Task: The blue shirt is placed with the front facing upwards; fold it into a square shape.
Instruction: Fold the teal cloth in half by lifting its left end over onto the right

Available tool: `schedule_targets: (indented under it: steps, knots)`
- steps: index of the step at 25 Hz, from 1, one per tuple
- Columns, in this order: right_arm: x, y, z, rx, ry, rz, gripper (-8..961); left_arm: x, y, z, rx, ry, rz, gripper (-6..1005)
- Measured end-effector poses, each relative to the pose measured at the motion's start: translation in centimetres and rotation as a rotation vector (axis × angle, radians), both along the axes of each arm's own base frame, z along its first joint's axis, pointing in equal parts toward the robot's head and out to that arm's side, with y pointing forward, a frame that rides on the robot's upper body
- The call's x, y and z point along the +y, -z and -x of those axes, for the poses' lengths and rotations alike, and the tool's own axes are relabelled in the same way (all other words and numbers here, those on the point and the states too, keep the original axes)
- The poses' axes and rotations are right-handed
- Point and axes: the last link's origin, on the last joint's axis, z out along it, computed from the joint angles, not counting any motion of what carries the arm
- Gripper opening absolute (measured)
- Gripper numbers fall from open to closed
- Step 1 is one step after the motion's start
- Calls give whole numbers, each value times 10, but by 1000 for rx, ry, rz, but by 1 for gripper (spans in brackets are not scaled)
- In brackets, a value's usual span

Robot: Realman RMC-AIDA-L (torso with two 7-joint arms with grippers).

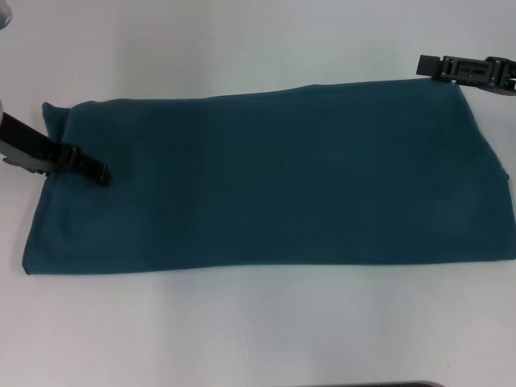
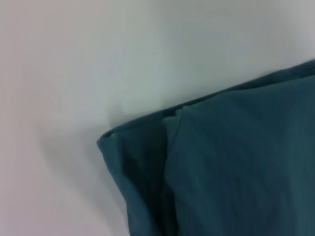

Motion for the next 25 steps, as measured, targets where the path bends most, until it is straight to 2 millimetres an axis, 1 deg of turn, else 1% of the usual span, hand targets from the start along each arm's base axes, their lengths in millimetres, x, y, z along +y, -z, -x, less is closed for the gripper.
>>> schedule_targets:
  steps: [3, 8, 19, 25]
  knots:
    - [0, 0, 0, 0, 0, 0, 717, 0, 0, -1, 0, 5, -1, 856]
    - [0, 0, 0, 0, 0, 0, 717, 0, 0, 1, -3, -9, -8, 657]
    - [0, 0, 0, 1, 0, 1, 717, 0, -1, -1, -10, -7, -9, 446]
    - [-1, 0, 0, 1, 1, 1, 717, 0, -1, -1, -10, -5, -7, 208]
